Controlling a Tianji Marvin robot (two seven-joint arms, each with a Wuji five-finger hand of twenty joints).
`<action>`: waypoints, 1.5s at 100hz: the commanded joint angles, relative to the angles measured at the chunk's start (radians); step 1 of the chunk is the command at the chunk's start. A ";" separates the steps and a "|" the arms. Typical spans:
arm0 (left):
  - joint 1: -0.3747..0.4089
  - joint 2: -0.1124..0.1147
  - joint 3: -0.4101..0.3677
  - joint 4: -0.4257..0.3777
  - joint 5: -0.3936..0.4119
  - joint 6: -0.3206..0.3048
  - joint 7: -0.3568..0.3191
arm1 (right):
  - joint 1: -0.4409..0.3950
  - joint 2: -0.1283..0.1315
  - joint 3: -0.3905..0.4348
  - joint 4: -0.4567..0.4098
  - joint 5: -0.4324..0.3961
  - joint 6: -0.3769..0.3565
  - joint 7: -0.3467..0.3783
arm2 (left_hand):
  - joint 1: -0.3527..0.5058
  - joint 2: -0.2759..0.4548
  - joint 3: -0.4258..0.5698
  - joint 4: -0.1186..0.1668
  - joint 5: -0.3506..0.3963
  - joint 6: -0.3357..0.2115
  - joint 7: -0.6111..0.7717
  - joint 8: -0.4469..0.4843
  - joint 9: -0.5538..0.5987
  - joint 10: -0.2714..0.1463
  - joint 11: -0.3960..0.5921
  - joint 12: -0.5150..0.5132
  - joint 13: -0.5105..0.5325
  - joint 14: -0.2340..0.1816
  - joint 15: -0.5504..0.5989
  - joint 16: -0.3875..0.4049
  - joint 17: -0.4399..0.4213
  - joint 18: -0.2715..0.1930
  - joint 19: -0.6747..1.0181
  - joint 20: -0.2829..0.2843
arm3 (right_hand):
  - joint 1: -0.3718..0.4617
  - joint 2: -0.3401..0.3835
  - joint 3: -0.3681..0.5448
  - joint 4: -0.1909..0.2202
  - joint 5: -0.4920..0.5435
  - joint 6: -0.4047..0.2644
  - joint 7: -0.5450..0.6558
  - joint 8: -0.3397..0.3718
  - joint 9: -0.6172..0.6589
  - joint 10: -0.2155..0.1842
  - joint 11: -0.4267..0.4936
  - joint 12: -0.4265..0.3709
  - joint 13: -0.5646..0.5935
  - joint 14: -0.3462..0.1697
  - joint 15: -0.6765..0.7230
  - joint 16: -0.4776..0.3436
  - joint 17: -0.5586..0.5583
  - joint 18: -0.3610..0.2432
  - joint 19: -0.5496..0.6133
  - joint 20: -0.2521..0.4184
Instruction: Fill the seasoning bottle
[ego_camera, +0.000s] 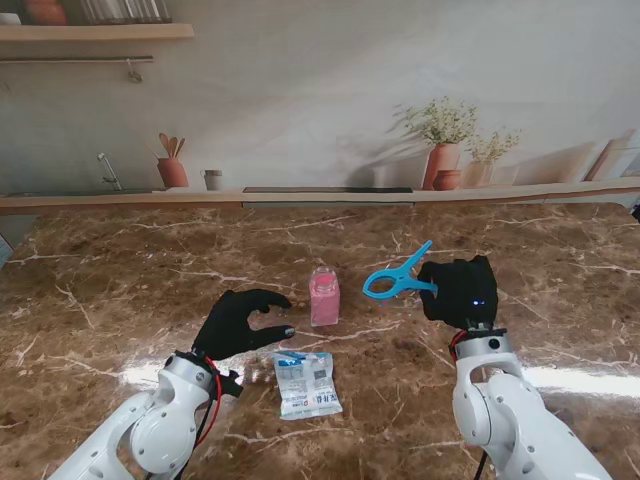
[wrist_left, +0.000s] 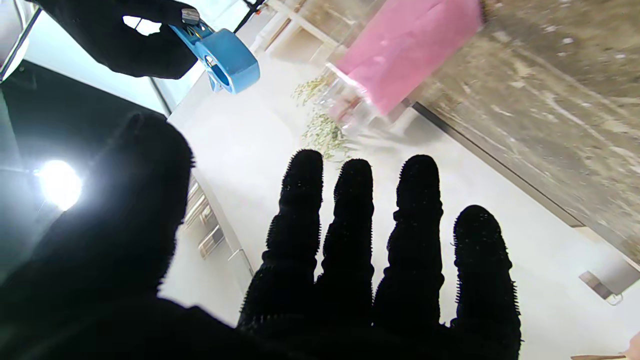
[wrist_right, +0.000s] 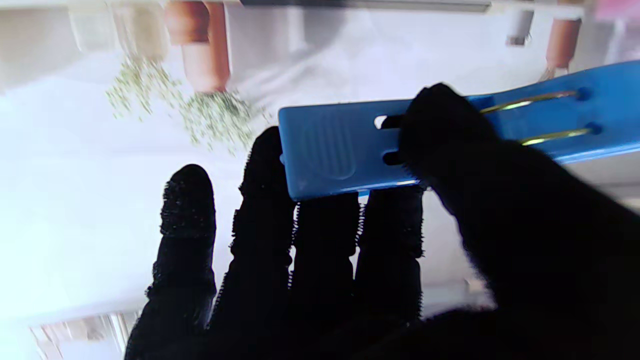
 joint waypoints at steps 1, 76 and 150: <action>0.001 -0.010 0.002 -0.033 0.002 0.007 -0.012 | -0.014 -0.007 -0.006 -0.041 -0.019 -0.009 -0.015 | -0.041 0.037 -0.065 0.027 -0.012 0.034 -0.070 -0.030 -0.013 0.021 -0.035 -0.032 0.011 0.024 0.018 0.016 0.013 -0.026 0.039 0.041 | 0.055 0.019 0.038 0.000 0.026 -0.015 0.022 0.019 0.041 -0.003 0.008 0.013 0.033 -0.002 0.020 0.029 0.003 0.014 0.027 0.010; -0.049 -0.052 0.091 -0.157 -0.522 0.120 -0.143 | 0.023 0.001 -0.152 -0.143 -0.150 -0.027 -0.197 | 0.123 0.114 -0.522 0.063 -0.041 0.083 -0.204 -0.101 -0.011 0.096 -0.035 -0.146 0.100 0.053 0.067 0.045 0.065 0.003 0.106 0.107 | 0.049 0.030 0.028 0.010 0.017 -0.028 0.017 0.022 0.038 -0.011 0.004 0.020 0.031 -0.015 0.019 0.029 0.008 0.008 0.025 0.002; -0.105 -0.095 0.127 -0.148 -0.738 0.200 -0.099 | -0.051 0.007 -0.110 -0.146 -0.154 -0.039 -0.188 | 0.478 0.193 -0.073 -0.037 0.095 -0.002 0.332 0.125 0.440 0.045 0.224 0.164 0.412 0.072 0.370 0.125 0.207 -0.009 0.332 0.082 | -0.136 0.035 -0.025 0.169 -0.194 0.199 -0.363 0.107 -0.321 0.035 -0.056 -0.192 -0.187 0.020 -0.210 -0.096 -0.098 -0.017 -0.090 -0.044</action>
